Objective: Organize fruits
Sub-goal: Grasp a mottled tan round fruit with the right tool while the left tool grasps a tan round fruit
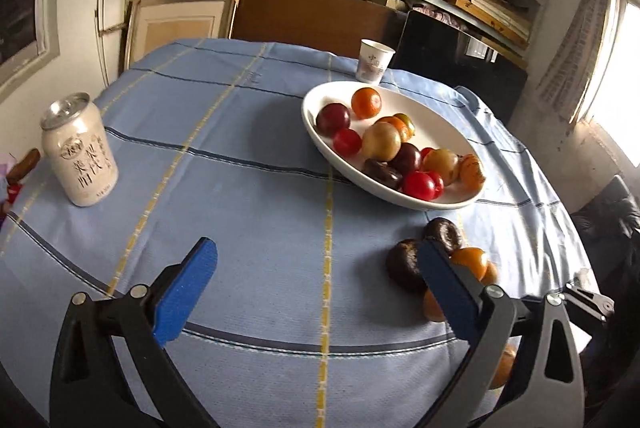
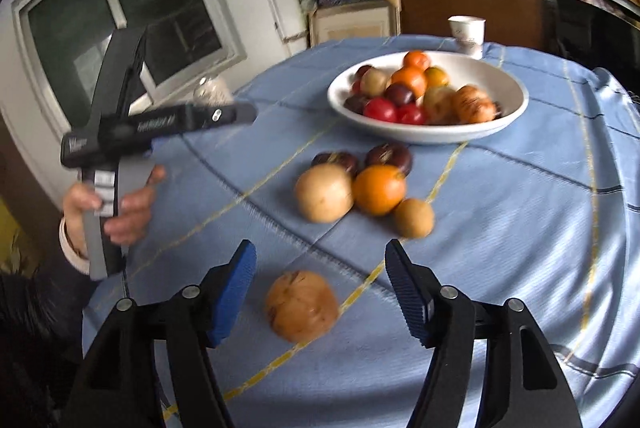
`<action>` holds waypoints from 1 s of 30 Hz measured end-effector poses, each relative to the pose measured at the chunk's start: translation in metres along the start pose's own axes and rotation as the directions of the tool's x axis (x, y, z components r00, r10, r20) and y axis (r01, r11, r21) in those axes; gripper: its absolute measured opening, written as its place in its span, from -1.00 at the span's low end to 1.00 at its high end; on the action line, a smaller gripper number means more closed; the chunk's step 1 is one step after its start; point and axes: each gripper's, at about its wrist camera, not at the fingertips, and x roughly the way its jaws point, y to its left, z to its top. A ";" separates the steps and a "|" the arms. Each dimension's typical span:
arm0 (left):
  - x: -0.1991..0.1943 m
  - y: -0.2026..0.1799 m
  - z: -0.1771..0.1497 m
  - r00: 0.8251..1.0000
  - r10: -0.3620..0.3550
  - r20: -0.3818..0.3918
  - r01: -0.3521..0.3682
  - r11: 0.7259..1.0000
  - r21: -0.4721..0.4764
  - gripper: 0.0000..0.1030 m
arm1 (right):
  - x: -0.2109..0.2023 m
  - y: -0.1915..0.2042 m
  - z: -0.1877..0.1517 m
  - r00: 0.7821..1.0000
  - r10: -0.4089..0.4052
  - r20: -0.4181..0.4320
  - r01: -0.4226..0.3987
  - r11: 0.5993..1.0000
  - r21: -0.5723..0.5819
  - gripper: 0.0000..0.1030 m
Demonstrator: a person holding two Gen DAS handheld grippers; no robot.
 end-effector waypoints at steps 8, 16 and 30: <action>0.001 -0.002 -0.001 1.000 0.006 -0.011 -0.005 1.000 0.020 0.91 | 0.011 0.017 -0.009 0.996 -0.019 -0.083 0.013 0.998 -0.068 0.32; 0.005 -0.005 -0.002 0.999 0.030 -0.017 -0.030 0.999 0.041 0.91 | 0.013 0.023 -0.013 0.993 -0.028 -0.113 0.017 0.995 -0.095 0.14; 0.006 -0.013 -0.006 1.000 0.019 -0.011 -0.018 0.997 0.076 0.91 | 0.008 0.005 -0.010 0.995 0.024 -0.096 -0.023 1.000 0.016 -0.16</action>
